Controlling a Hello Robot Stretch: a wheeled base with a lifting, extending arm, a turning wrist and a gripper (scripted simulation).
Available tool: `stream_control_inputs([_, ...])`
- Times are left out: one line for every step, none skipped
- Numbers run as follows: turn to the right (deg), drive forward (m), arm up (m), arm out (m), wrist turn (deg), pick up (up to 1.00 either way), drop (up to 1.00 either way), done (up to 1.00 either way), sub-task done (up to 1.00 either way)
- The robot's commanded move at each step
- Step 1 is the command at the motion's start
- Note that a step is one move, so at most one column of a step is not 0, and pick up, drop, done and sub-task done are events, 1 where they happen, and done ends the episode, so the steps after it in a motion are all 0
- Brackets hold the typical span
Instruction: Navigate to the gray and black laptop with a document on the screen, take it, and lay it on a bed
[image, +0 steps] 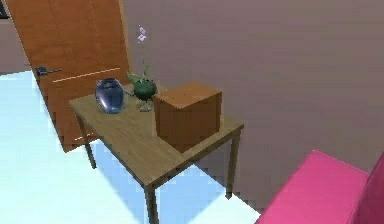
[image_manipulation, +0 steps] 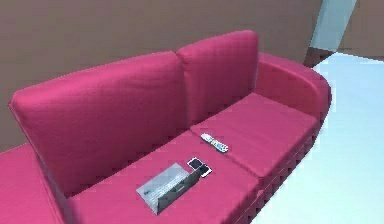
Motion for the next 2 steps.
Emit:
stream_control_inputs([0.0, 0.00, 0.50, 0.00, 0.0, 0.00, 0.00, 0.00, 0.00])
stream_control_inputs([0.0, 0.00, 0.20, 0.00, 0.0, 0.00, 0.00, 0.00, 0.00])
